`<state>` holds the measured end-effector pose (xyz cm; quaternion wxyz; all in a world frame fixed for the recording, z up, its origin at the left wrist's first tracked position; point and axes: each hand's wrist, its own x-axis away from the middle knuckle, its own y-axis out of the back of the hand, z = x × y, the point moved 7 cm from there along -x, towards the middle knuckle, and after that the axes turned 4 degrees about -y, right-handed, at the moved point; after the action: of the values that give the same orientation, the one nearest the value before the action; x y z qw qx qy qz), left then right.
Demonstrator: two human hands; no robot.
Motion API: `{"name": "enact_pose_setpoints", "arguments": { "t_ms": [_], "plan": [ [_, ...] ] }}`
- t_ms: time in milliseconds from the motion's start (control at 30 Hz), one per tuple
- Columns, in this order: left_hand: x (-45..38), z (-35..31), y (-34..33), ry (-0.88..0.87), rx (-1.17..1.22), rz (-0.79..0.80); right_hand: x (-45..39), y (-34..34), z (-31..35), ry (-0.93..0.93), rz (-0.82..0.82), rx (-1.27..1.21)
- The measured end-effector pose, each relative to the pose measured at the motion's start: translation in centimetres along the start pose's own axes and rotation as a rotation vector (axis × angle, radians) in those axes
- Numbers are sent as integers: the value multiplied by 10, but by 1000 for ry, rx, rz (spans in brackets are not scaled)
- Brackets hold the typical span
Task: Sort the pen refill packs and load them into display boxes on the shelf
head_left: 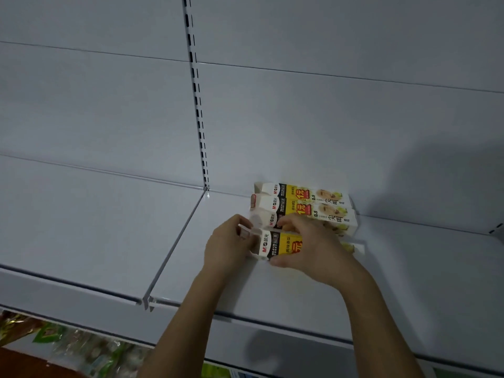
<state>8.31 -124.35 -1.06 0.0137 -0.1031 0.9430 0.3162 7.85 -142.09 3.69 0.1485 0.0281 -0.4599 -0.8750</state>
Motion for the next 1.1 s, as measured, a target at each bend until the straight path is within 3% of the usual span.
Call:
{"name": "enact_pose_setpoints", "arguments": {
  "t_ms": [167, 333, 500, 700, 1100],
  "plan": [
    [-12, -6, -10, -175, -322, 3, -3, 8, -12, -36, -200, -5],
    [-1, -2, -3, -221, -245, -15, -1, 5, -13, 0, -212, 33],
    [22, 0, 23, -194, -345, -5, 9, 17, 8, 117, -287, -82],
    [82, 1, 65, -19, -565, -9, 30, 3, 51, 265, -25, -138],
    [264, 72, 207, 441, -640, -283, 91, -129, 182, 549, 445, -43]
  ]
}}
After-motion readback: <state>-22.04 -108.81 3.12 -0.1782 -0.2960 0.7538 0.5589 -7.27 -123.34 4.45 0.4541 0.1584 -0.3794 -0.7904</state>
